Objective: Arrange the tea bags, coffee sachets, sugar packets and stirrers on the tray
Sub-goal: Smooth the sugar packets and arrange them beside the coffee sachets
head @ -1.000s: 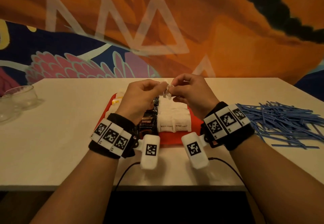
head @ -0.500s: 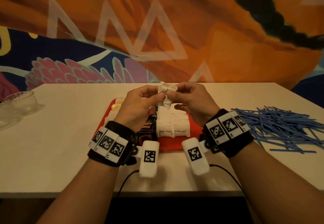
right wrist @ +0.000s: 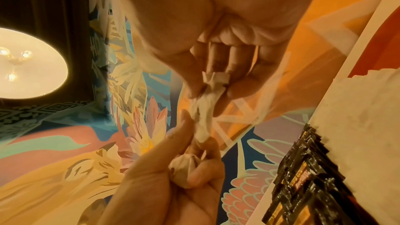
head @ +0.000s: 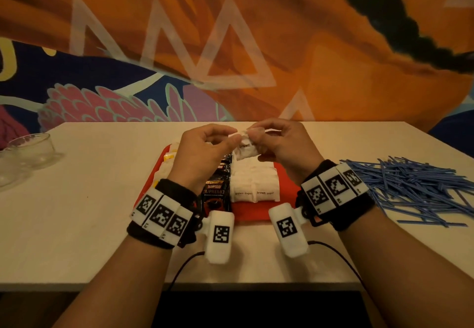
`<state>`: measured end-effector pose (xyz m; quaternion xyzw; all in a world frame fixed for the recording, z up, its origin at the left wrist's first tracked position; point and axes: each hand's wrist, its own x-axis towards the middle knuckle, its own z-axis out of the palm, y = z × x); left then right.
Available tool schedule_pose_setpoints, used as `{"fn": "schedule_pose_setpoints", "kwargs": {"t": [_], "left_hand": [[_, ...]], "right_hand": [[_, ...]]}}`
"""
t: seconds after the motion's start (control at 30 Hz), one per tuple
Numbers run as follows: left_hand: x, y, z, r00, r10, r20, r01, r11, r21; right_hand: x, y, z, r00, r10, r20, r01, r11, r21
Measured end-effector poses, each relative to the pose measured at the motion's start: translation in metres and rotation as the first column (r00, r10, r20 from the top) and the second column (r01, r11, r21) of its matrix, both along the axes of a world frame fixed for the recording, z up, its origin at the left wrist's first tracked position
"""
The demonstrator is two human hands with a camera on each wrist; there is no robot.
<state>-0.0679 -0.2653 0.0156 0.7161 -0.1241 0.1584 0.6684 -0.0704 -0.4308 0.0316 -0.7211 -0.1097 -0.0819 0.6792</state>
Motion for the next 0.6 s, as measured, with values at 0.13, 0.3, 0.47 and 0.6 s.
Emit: {"fn": "schedule_pose_setpoints", "kwargs": {"t": [0.13, 0.3, 0.47, 0.6], "left_hand": [[-0.001, -0.002, -0.004, 1.000, -0.028, -0.013, 0.026, 0.996, -0.085], [-0.002, -0.002, -0.003, 0.998, 0.034, 0.055, -0.031, 0.998, -0.054], [0.001, 0.000, -0.008, 0.993, 0.105, 0.053, -0.105, 0.994, 0.013], [0.000, 0.000, -0.012, 0.988, 0.135, 0.073, -0.141, 0.987, 0.078]], "right_hand": [[-0.002, 0.001, -0.004, 0.999, 0.034, -0.002, -0.033, 0.996, 0.077], [-0.003, -0.008, -0.003, 0.978, 0.164, -0.126, -0.113, 0.934, 0.338], [-0.001, -0.013, -0.007, 0.997, 0.052, -0.051, -0.053, 0.998, -0.019], [-0.001, -0.016, -0.005, 0.993, 0.076, -0.093, -0.088, 0.987, -0.133]]}}
